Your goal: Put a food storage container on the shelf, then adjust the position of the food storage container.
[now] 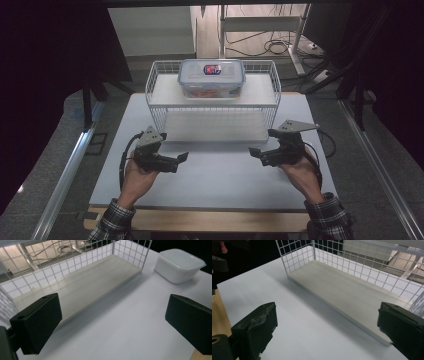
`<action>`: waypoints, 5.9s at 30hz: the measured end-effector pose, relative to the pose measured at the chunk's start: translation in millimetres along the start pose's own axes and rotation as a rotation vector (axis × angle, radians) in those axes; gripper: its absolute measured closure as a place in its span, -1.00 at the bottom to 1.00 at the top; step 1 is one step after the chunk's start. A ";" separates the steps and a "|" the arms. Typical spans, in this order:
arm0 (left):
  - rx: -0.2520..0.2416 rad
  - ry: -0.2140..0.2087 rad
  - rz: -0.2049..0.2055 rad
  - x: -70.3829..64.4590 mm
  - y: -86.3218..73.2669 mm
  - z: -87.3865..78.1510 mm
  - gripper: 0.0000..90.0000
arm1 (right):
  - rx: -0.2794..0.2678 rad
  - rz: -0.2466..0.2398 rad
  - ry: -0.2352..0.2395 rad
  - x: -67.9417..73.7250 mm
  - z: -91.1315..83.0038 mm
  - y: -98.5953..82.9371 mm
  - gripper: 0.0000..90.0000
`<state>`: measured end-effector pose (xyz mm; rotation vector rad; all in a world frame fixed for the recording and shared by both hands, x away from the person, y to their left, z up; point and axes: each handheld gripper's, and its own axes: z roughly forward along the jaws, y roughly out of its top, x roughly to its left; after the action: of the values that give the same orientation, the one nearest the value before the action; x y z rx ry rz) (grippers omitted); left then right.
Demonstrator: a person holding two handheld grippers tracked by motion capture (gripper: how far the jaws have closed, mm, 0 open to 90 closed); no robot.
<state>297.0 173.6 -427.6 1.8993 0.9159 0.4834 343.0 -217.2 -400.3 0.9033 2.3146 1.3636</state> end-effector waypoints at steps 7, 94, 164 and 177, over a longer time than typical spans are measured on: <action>0.005 0.029 -0.004 -5.4 -14.4 -4.4 -0.98 | -0.002 -0.008 -0.010 3.1 -3.1 -14.0 -0.98; 0.095 0.084 -0.004 -10.2 -94.5 12.4 -0.91 | 0.056 0.160 -0.420 -91.3 -63.5 -97.7 0.98; 0.118 0.052 -0.005 -12.1 -95.1 18.8 -0.91 | 0.192 0.081 -0.125 -42.1 26.8 -84.9 0.98; 0.129 0.049 -0.007 -13.0 -95.4 19.2 -0.92 | 0.113 0.100 -0.131 -9.7 -22.0 -93.6 0.98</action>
<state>263.7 179.1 -519.8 2.0078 1.0065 0.4787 304.4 -271.0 -470.6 1.1221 2.2928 1.1813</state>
